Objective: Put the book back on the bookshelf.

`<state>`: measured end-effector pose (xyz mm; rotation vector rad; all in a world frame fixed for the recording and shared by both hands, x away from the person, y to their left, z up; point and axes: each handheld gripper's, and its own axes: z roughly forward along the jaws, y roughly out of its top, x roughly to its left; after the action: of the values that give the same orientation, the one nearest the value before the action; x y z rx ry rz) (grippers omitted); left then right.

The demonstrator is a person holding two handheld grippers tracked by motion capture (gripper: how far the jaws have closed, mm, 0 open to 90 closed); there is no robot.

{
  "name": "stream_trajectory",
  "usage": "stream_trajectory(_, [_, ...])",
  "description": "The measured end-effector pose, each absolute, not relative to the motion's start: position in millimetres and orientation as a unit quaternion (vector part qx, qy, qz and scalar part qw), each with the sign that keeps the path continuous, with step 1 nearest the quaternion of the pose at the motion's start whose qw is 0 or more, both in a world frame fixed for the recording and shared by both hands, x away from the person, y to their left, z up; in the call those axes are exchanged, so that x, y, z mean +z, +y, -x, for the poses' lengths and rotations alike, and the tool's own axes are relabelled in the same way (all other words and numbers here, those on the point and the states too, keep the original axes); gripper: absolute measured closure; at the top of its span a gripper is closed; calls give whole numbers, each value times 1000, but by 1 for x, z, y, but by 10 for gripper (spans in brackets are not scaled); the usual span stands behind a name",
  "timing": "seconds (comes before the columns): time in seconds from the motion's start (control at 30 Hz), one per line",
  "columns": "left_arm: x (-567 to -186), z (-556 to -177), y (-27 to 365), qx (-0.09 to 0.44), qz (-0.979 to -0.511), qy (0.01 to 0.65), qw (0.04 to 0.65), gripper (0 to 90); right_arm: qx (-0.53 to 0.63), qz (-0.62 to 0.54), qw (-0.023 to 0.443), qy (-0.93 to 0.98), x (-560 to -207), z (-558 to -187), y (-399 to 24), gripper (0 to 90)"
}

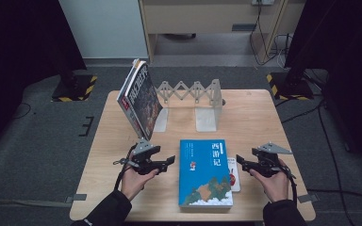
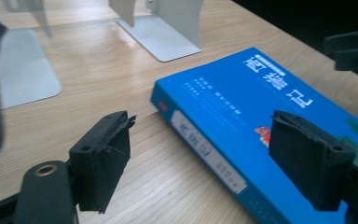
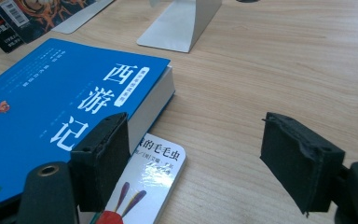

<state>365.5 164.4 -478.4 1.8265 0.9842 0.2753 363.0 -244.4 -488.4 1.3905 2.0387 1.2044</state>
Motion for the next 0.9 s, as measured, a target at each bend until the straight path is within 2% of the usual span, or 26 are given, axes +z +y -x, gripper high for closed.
stream_trajectory(0.17, [-482,-371,153,94,-753,408,508,191,431,-492,191,732,-489,-363,-238,248])
stream_trajectory(0.9, [-516,-387,122,55,-774,423,468,199,420,-477,162,755,-493,-366,-217,291])
